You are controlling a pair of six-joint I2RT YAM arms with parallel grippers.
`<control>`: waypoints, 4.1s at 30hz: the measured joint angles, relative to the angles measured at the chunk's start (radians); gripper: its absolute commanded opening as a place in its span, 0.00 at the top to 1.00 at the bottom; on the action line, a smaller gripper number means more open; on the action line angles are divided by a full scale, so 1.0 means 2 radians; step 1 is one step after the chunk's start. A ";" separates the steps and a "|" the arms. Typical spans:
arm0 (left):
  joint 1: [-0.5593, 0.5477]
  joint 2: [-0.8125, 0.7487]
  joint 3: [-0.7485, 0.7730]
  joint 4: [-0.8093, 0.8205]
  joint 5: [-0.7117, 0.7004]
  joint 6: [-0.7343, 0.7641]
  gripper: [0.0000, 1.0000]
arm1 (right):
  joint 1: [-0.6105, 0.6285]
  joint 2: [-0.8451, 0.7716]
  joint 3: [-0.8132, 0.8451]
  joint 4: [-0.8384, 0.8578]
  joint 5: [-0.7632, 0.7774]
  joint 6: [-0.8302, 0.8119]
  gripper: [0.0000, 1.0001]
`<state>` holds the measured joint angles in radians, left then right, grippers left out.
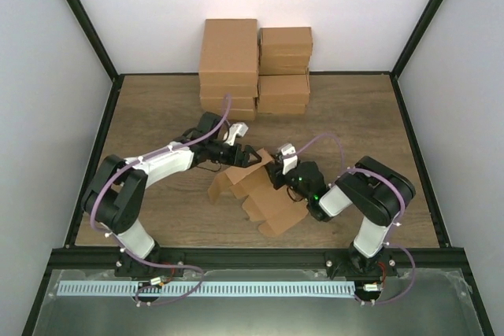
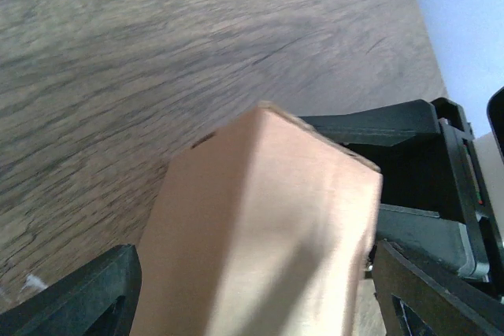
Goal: Fold the paper box
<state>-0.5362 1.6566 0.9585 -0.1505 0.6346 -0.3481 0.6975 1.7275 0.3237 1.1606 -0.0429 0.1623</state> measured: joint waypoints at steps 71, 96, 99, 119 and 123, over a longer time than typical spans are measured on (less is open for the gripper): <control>-0.015 -0.482 -0.159 -0.113 -0.128 -0.217 0.08 | -0.063 -0.157 0.124 -0.419 0.061 0.397 0.99; -0.160 -0.311 -0.156 -0.020 -0.215 -0.254 0.36 | -0.062 -0.159 0.114 -0.411 0.080 0.398 0.99; -0.167 -0.282 -0.144 -0.015 -0.218 -0.250 0.51 | -0.062 -0.159 0.114 -0.411 0.082 0.398 0.99; -0.180 -0.244 -0.040 -0.151 -0.280 -0.170 0.96 | -0.051 -0.104 0.071 -0.324 -0.001 0.414 0.22; -0.182 -0.231 0.027 -0.231 -0.299 -0.131 0.96 | -0.043 -0.130 0.049 -0.311 -0.032 0.402 0.07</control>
<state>-0.8993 1.1946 1.0119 -0.6132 0.0360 -0.6102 0.6106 1.4666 0.4213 0.5385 -0.1066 0.9653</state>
